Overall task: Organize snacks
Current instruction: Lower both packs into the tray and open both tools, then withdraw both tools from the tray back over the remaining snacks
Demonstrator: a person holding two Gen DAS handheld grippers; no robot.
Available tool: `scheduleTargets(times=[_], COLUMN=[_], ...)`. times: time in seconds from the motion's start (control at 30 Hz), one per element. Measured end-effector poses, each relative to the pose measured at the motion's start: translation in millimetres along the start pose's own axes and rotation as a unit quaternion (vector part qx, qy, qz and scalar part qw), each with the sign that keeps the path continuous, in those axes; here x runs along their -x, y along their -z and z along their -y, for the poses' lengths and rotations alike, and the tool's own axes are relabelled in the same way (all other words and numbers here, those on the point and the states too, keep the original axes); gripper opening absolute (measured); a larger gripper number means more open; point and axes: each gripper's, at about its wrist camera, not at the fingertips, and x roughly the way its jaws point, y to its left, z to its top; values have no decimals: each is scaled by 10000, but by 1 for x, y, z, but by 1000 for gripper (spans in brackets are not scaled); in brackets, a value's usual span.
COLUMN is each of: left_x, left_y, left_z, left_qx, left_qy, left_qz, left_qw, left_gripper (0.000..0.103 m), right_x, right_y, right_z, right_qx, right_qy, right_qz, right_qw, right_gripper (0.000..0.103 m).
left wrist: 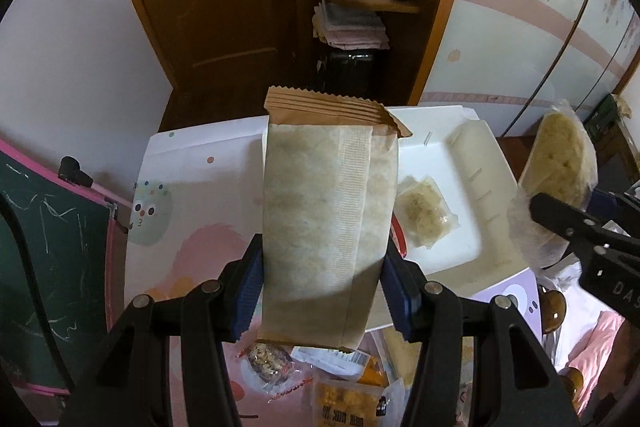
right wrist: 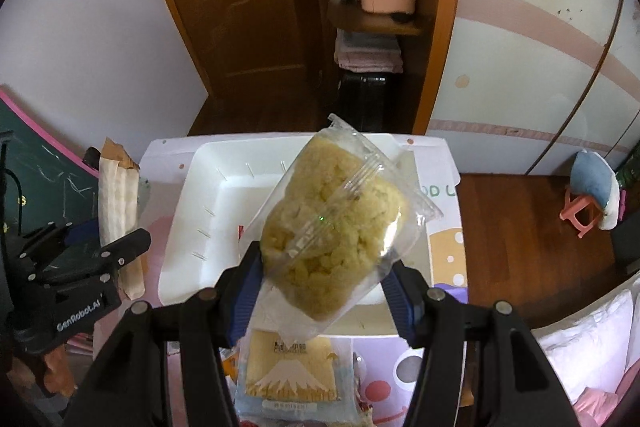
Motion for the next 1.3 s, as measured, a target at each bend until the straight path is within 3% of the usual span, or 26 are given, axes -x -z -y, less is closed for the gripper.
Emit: scheduleTargets(times=[0.73, 0.8, 0.87, 0.93, 1.1, 1.3], left_x=[-31, -31, -29, -25, -20, -11], left_y=[-6, -6, -7, -8, -9, -5], left_z=[12, 12, 12, 10, 7, 6], left_qx=[-78, -99, -93, -39, -13, 52], left_qy=[-114, -136, -141, -161, -150, -209], left_qz=[-165, -130, -77, 7, 15, 23], left_qw=[9998, 9998, 9998, 9999, 9999, 9998], left_gripper=[54, 56, 74, 86, 89, 89], right_x=[-39, -39, -39, -39, -32, -24], right_y=[-20, -22, -24, -25, -29, -29], right_z=[-19, -18, -17, -16, -14, -18], right_qx=[318, 313, 297, 251, 177, 288], right_qy=[442, 446, 476, 436, 398, 371], right_qz=[-127, -98, -82, -78, 79, 225], right_qw=[9984, 9985, 9984, 9987, 9990, 9986], right_gripper=[58, 58, 58, 59, 75, 77])
